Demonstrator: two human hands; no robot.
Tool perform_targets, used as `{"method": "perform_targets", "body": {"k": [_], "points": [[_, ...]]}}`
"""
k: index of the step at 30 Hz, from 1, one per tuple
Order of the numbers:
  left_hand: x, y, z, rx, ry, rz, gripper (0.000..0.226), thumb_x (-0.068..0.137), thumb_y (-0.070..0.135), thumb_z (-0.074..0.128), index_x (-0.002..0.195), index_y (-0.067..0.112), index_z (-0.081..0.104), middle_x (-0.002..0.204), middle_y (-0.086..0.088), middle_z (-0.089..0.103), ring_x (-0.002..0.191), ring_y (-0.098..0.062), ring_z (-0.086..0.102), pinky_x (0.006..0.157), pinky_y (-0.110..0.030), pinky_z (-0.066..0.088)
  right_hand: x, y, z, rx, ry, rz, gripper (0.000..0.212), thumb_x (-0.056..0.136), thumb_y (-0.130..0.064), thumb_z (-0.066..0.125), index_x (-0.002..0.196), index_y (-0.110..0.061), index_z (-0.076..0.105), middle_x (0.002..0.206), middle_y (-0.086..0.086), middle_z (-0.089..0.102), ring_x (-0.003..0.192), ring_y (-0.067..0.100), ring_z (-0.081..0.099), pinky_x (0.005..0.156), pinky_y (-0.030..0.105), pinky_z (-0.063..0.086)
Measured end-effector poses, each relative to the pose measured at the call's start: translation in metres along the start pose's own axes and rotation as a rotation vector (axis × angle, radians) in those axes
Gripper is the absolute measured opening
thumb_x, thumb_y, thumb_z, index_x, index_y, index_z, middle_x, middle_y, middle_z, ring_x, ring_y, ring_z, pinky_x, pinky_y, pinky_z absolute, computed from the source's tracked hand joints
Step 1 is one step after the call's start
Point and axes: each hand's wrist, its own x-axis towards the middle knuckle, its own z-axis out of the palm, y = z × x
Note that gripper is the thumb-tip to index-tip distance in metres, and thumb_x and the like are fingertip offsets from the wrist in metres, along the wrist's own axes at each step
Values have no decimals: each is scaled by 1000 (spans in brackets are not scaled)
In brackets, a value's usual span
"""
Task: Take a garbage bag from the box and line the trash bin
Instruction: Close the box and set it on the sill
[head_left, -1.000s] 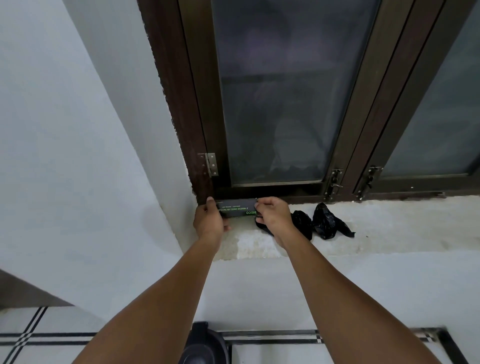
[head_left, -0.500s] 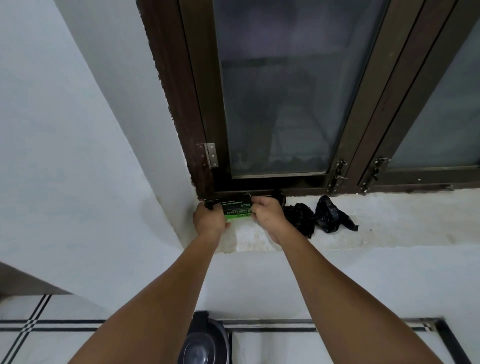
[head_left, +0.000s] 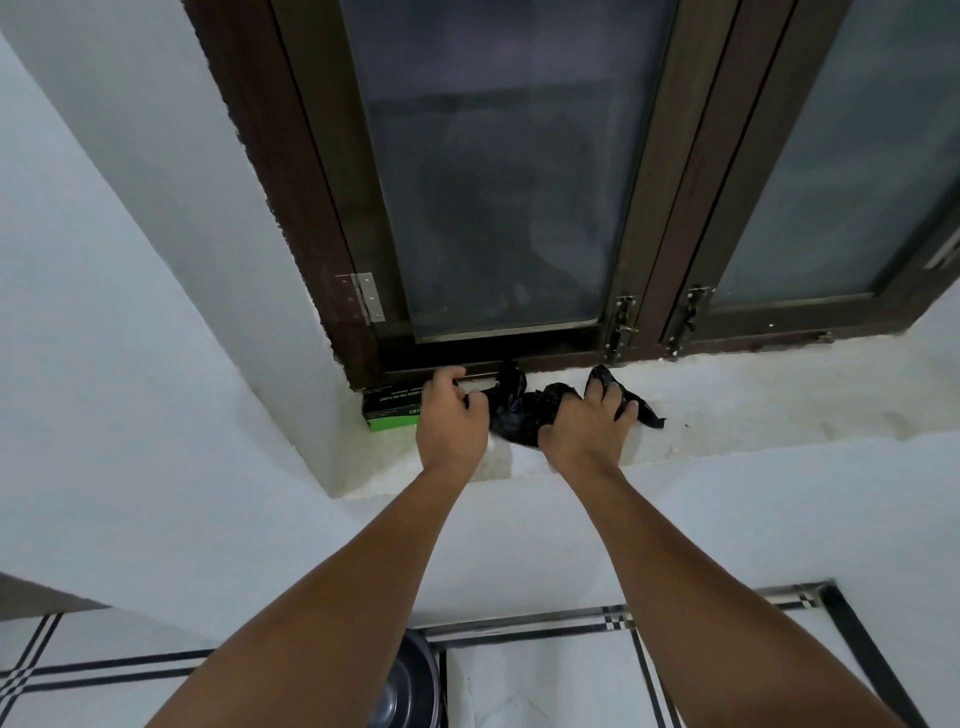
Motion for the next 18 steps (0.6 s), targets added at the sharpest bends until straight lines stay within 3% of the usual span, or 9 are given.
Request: {"method": "perform_targets", "body": {"k": [2,6,9,12,15,18], "points": [[-4,0,10,-16,-79,10,32,96,21,57,128,21,57,99,0,62,87,-14,58,77,-32,51,-2,7,1,-46,-26,-22,21,89,-29,64,107,-23,72,136,6,56,137,33,37,121,57,17],[-15,-6,19,6,-225,59,38,91,11,60,128,23,59,101,1,62,95,-17,61,86,-37,55,-9,9,4,12,36,-53,14,89,-27,61,92,-23,74,108,2,65,117,28,48,107,48,31],[-23,-10,18,-27,-383,68,63,83,7,65,140,29,51,122,-1,54,107,-18,58,93,-32,54,-21,9,-1,320,100,-88,16,86,-31,62,76,-21,70,83,-3,67,99,22,53,91,40,38],[-36,-9,8,-82,-515,86,81,72,16,77,145,32,47,127,1,50,106,-18,60,90,-33,57,-38,5,-14,825,-36,-74,11,86,-25,65,76,-20,65,77,-6,69,82,16,65,71,32,53],[-51,-5,-13,-138,-496,99,43,80,8,67,118,27,65,103,2,66,92,-20,65,80,-32,58,-59,-2,-29,1091,-112,-37,8,91,-26,69,89,-19,72,90,-2,73,91,18,69,65,23,53],[-62,-6,-42,-245,-399,-26,15,94,11,56,102,13,68,94,-11,70,79,-29,69,67,-43,63,-88,-8,-42,1303,-229,-47,33,90,-45,74,114,-24,65,105,5,72,96,20,70,61,21,57]]}}
